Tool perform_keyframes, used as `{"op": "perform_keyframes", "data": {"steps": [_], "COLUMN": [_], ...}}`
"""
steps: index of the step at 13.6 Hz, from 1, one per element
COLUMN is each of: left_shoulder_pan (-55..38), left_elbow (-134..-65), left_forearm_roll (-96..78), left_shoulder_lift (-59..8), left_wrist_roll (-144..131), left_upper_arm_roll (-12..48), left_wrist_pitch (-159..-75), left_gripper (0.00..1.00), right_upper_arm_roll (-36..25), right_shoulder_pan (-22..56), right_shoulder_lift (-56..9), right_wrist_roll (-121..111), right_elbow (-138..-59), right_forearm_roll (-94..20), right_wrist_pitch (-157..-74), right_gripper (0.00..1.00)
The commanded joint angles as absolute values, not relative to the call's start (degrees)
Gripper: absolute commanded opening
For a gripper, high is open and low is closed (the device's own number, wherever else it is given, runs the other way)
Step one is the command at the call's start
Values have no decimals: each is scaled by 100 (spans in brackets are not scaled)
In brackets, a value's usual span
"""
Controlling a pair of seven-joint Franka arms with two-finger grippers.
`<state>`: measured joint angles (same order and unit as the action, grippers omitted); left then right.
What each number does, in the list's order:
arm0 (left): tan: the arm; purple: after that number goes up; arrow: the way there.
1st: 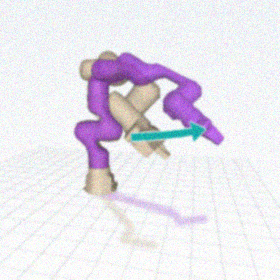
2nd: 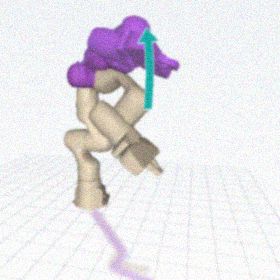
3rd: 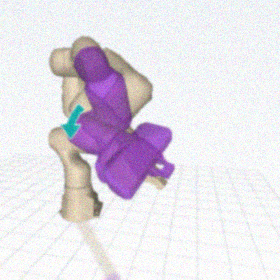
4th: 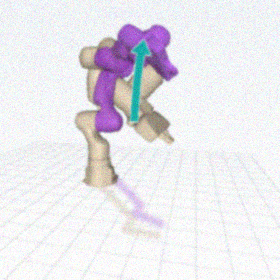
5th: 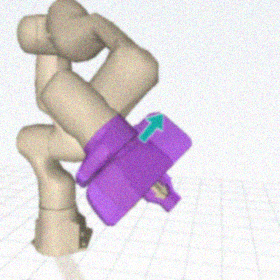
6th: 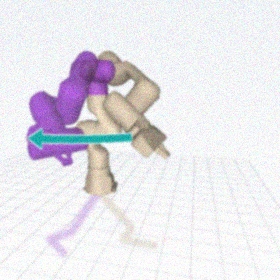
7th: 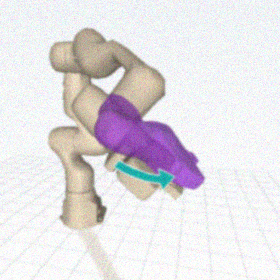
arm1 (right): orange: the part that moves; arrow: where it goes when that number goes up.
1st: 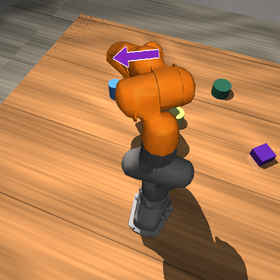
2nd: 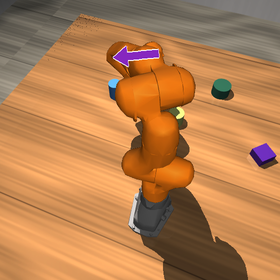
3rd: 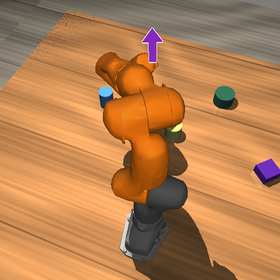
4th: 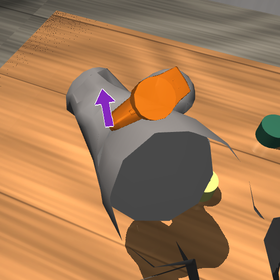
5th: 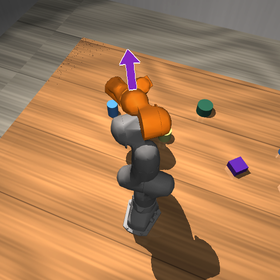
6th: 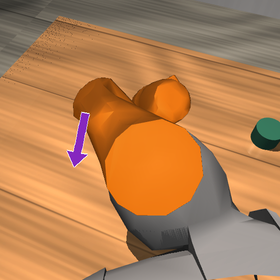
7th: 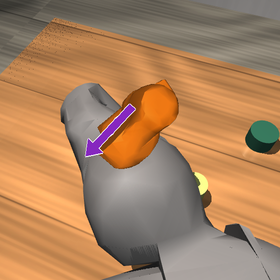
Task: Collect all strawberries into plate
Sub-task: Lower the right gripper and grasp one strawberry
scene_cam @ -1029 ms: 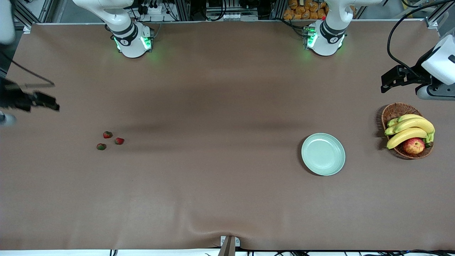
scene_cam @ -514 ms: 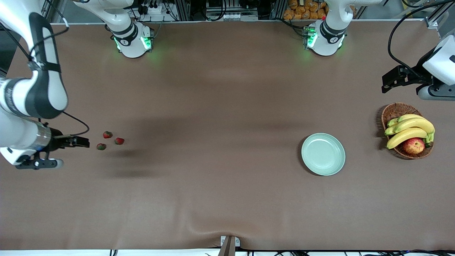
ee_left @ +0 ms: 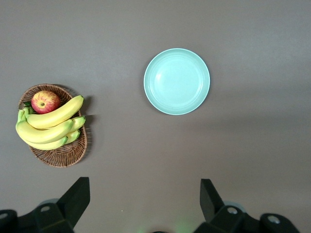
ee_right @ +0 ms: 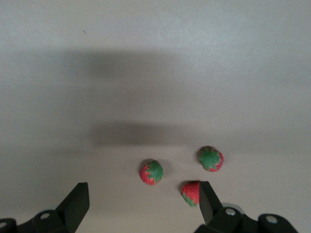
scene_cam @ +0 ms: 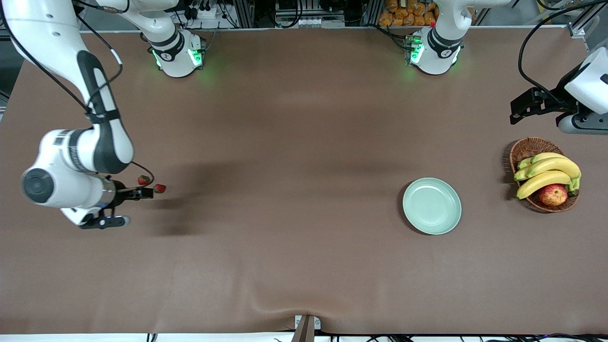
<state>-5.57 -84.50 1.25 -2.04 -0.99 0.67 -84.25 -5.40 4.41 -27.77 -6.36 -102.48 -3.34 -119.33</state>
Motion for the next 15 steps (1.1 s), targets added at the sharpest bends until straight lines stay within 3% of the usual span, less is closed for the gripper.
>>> {"op": "perform_keyframes", "data": {"steps": [1,10,11,14,15], "left_shoulder_pan": [-536,-527,-527,-536,-536], "left_elbow": [-8473,-8464,-8481,-8499,-8499], "left_forearm_roll": [202,141,141,149,141], "left_shoulder_lift": [-149,-132,-132,-141,-158], "left_wrist_roll": [-158,-264,-264,-272,-264], "left_upper_arm_roll": [105,97,97,114,123], "left_wrist_pitch": [-8394,-8376,-8376,-8367,-8306], "left_gripper": [100,100,100,100,100], "right_upper_arm_roll": [-519,-422,-396,-378,-378], "right_shoulder_pan": [439,439,431,439,439], "right_shoulder_lift": [-2654,-3129,-3138,-3138,-3155], "right_wrist_roll": [-686,-677,-677,-686,-694], "right_elbow": [-10818,-10995,-11021,-11065,-11065], "right_forearm_roll": [-413,-413,-413,-413,-413], "right_wrist_pitch": [-12444,-12771,-12762,-12762,-12770], "right_gripper": [100,100,98,73,72]}}
